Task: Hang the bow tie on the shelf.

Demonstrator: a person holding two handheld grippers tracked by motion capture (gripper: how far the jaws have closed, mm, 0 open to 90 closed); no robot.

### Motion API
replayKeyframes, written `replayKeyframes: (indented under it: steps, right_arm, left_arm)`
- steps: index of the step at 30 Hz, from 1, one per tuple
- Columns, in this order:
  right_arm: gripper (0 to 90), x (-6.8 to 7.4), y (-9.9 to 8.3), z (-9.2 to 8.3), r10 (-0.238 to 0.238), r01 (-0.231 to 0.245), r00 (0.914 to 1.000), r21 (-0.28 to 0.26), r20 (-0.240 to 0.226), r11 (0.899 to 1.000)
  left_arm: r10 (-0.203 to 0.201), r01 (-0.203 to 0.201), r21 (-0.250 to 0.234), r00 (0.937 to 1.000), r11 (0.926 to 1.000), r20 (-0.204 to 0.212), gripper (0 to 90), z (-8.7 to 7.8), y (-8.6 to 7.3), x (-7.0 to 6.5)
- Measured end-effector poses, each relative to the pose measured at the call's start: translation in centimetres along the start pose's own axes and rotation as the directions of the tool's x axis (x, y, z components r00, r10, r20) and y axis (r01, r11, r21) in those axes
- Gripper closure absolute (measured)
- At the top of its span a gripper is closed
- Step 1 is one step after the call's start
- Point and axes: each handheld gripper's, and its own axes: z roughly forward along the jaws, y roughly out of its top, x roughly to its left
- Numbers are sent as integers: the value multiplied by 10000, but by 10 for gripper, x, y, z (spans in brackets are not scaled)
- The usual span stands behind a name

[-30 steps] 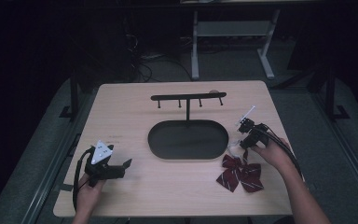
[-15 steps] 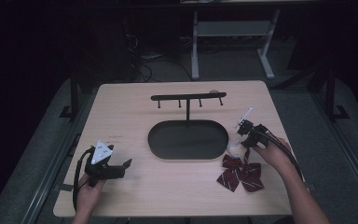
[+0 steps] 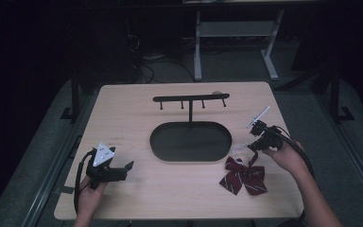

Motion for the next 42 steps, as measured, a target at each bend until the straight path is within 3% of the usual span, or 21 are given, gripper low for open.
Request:
replayKeyframes:
  steps: [1, 11, 42]
  right_arm:
    - [865, 1, -3, -5, 0, -5, 9996, -170, -296, 9999]
    - [865, 6, -11, -24, -266, 182, 9953, -893, -934, 9958]
    - [877, 34, -3, -77, -1247, 967, 9868, -2419, -1033, 9655]
  left_arm:
    - [27, -27, 64, 10000, 10000, 2, 131, 0, 0, 0]
    - [30, -30, 27, 10000, 10000, -6, 131, 1, 0, -1]
    - [85, -85, -6, 10000, 10000, -25, 131, 1, 0, -1]
